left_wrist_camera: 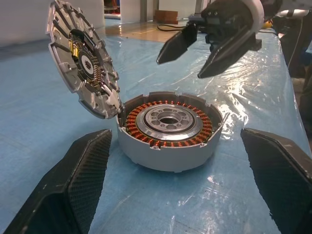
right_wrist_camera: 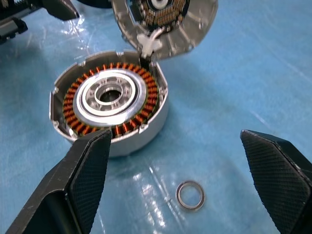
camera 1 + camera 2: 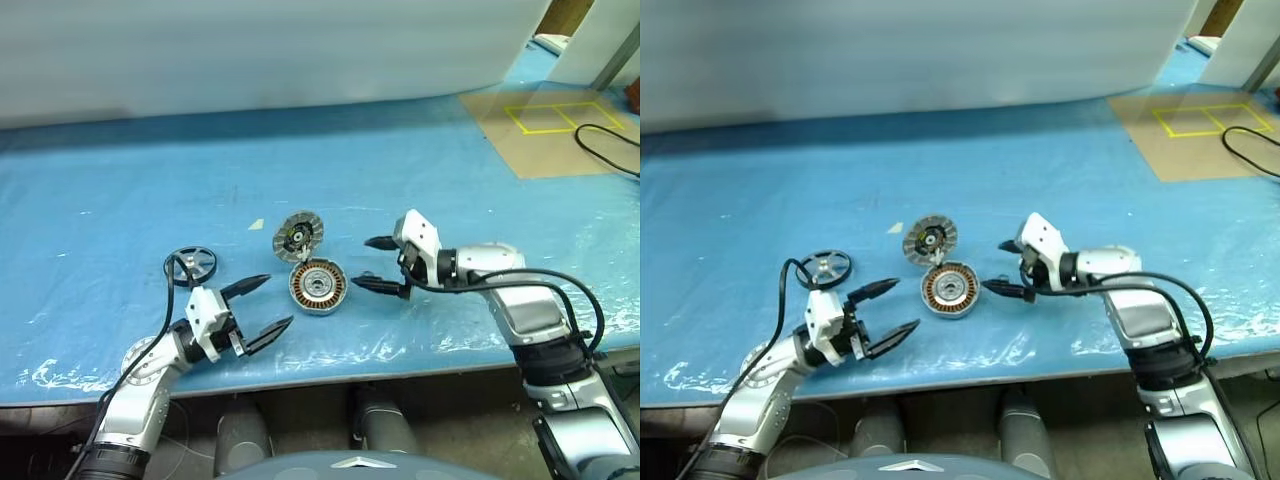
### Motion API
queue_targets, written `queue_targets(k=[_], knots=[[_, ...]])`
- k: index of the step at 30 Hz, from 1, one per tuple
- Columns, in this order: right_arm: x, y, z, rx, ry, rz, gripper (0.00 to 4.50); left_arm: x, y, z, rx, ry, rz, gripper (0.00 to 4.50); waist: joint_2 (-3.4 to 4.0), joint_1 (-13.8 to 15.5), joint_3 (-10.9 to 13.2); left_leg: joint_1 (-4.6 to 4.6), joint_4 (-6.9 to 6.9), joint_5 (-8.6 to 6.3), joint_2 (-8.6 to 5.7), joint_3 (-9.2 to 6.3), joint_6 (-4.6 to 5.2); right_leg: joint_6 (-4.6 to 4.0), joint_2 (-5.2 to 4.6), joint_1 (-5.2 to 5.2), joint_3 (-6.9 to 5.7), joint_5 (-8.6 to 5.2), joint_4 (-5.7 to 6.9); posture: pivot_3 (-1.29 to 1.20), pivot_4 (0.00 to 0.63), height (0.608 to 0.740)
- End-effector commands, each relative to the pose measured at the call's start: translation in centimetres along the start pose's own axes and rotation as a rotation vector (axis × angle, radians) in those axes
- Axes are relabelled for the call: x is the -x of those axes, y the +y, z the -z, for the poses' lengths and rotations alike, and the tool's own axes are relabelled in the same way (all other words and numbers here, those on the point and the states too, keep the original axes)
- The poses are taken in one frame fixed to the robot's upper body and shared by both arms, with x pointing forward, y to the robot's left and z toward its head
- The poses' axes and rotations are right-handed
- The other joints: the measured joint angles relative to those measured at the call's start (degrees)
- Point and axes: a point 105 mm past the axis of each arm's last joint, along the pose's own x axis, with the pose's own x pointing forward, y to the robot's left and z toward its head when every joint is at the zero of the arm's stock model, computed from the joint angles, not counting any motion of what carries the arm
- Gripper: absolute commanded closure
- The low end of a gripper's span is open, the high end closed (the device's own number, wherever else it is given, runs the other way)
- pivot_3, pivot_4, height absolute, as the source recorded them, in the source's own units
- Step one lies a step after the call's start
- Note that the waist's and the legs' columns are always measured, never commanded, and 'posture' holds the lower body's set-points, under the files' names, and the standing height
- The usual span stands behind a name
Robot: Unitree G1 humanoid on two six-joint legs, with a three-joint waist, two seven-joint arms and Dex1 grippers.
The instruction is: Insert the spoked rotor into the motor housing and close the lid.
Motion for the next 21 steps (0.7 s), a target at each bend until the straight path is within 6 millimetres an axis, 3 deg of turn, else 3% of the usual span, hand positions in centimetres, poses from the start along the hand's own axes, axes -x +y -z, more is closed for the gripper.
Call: queue_targets(k=[1,7,21], knots=[[1.2,-0.5,0.0,0.045,-0.037,0.060,0.04,-0.2,0.1,-0.4,-0.019,-0.024,-0.002,0.00,0.00,0.0,0.0,-0.03,-0.01,0.00,-0.01,0.00,0.00,0.00,0.00,-0.01,-0.01,0.00,-0.04,0.00,0.150,0.740],[1.3,-0.9,2.0,0.058,0.005,0.103,0.04,-0.3,0.0,-0.5,-0.019,-0.028,-0.004,0.00,0.00,-0.1,0.0,-0.02,-0.03,-0.01,-0.01,0.02,0.01,0.02,0.00,-0.02,0.00,-0.01,-0.04,0.00,0.150,0.740],[-0.1,-1.2,3.8,0.057,0.036,0.131,0.04,-0.1,-0.4,-0.4,-0.011,-0.023,-0.012,0.00,0.00,-0.1,0.0,-0.05,-0.02,-0.01,-0.04,0.02,0.01,0.05,-0.01,-0.01,-0.01,-0.02,-0.05,0.00,0.150,0.740]])
